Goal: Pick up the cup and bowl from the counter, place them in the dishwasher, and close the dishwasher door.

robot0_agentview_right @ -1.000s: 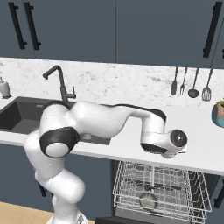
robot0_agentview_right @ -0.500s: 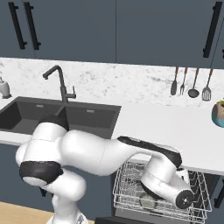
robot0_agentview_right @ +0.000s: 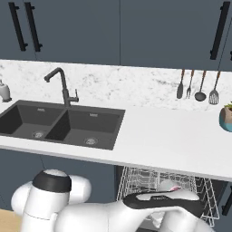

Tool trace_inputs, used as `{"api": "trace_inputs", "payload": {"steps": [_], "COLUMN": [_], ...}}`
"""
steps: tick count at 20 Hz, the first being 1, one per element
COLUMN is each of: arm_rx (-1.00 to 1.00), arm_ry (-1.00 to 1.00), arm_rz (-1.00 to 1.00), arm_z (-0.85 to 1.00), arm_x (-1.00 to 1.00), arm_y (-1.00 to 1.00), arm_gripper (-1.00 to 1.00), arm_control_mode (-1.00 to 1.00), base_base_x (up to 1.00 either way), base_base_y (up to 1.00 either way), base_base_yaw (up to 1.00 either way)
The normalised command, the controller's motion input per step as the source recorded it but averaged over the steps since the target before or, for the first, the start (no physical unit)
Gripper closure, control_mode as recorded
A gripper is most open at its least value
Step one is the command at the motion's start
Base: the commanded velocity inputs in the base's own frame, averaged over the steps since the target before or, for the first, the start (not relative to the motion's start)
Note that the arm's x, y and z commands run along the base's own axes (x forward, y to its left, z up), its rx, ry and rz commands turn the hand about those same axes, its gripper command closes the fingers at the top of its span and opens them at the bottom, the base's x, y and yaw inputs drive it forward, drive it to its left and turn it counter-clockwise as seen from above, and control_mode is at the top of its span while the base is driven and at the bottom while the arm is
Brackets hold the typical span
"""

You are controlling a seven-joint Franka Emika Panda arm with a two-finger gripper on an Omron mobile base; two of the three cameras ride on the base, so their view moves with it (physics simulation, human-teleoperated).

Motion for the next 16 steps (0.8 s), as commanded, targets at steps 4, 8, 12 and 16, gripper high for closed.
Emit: {"api": "trace_inputs", "payload": {"steps": [4,8,12,16], "arm_rx": [-0.02,0.0,0.0,0.0], "arm_ry": [0.44,0.59,0.52,0.3], "arm_rz": [0.06,0.03,0.0,0.0], "arm_z": [0.0,0.0,-0.01,-0.23], "arm_x": [0.0,0.24,0.4,0.13], "arm_y": [0.08,0.16,0.14,0.04], "arm_gripper": [1.0,1.0,1.0,1.0], "arm_control_mode": [-1.0,-1.0,-1.0,-1.0], "base_base_x": [0.0,0.0,0.0,0.0], "base_base_y": [0.0,0.0,0.0,0.0], "base_base_yaw": [0.0,0.0,0.0,0.0]}}
